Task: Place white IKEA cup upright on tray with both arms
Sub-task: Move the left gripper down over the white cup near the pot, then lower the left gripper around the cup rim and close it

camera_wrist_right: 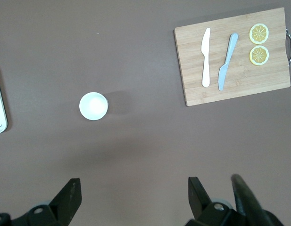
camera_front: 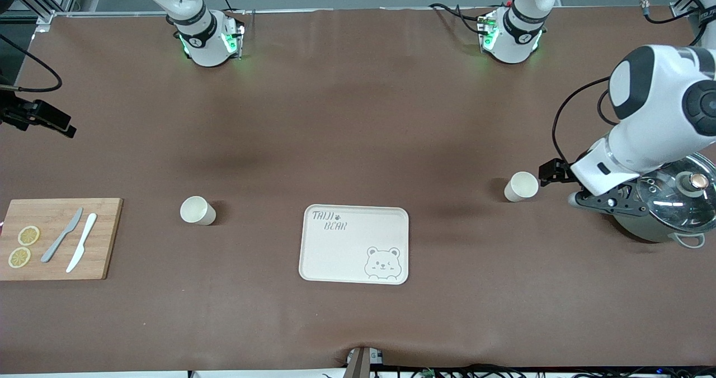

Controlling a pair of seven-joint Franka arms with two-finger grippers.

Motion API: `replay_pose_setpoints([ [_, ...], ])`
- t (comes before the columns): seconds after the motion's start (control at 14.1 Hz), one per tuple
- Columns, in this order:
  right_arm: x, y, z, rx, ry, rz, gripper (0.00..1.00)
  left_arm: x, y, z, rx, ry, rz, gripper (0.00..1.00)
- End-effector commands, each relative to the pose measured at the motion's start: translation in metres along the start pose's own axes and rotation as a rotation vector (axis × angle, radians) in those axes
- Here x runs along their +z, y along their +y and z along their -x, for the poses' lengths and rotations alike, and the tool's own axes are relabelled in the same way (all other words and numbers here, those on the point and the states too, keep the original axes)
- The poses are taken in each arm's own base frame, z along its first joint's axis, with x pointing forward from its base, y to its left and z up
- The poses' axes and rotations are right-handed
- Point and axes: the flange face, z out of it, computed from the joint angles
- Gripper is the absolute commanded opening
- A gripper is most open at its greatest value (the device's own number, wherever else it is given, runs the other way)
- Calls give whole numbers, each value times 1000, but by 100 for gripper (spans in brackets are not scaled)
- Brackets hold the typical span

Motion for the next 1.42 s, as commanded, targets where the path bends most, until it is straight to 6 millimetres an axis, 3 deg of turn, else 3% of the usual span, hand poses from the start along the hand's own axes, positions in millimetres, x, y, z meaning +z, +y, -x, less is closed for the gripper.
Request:
replay_pose_setpoints([
  [0.0,-3,-3,-3,15,3,-10,100,18,-1,12,-4,23,-19,100],
  [0.99,-3,-3,-3,13,2,-8,100,108,-20,81,-22,133,-33,100],
  [1.35,-4,-4,-2,11,-4,-8,100,130,-32,97,-21,160,-39,100],
])
